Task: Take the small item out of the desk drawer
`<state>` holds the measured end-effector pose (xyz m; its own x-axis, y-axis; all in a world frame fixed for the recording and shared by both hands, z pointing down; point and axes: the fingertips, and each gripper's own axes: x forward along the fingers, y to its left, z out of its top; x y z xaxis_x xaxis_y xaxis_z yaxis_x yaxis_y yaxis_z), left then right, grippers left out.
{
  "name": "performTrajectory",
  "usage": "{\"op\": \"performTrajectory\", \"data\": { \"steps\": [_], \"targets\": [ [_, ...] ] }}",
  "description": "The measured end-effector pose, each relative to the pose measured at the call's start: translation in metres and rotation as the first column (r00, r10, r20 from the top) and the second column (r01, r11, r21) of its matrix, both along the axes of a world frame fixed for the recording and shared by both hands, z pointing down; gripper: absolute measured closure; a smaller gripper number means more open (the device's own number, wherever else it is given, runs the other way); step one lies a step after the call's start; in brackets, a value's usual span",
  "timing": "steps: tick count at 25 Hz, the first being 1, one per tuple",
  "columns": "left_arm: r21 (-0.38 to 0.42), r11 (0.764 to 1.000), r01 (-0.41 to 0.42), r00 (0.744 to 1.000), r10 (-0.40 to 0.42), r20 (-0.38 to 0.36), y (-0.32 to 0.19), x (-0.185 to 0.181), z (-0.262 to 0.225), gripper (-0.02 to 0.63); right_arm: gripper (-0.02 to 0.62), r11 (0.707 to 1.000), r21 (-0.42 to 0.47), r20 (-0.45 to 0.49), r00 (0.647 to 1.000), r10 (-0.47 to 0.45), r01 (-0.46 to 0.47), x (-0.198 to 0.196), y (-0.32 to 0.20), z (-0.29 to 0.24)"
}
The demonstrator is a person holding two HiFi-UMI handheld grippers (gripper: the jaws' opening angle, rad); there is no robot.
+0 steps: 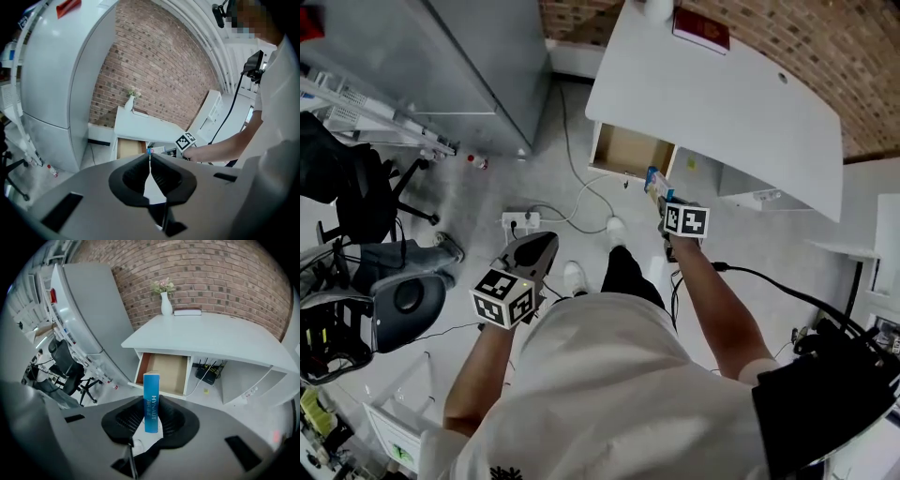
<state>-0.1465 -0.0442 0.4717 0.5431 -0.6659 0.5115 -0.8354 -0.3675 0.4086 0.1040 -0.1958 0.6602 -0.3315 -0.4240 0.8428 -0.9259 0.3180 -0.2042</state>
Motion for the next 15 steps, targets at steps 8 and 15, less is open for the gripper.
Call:
{"op": "performTrajectory", "data": {
  "steps": [8, 15],
  "targets": [
    [0.036, 0.999, -0.030, 0.999, 0.031, -0.023, 0.048, -0.015, -0.008, 0.581, 0.486, 0.999, 0.038, 0.061, 0.998, -0.012, 0.010, -0.016, 0.090, -0.058],
    [0.053, 0.997, -0.064, 0.997, 0.066, -0.028, 0.071, -0.012, -0.002, 0.581, 0.486, 0.997, 0.076, 0.105, 0.994, -0.020, 0.012, -0.017, 0.147, -0.097]
  ]
}}
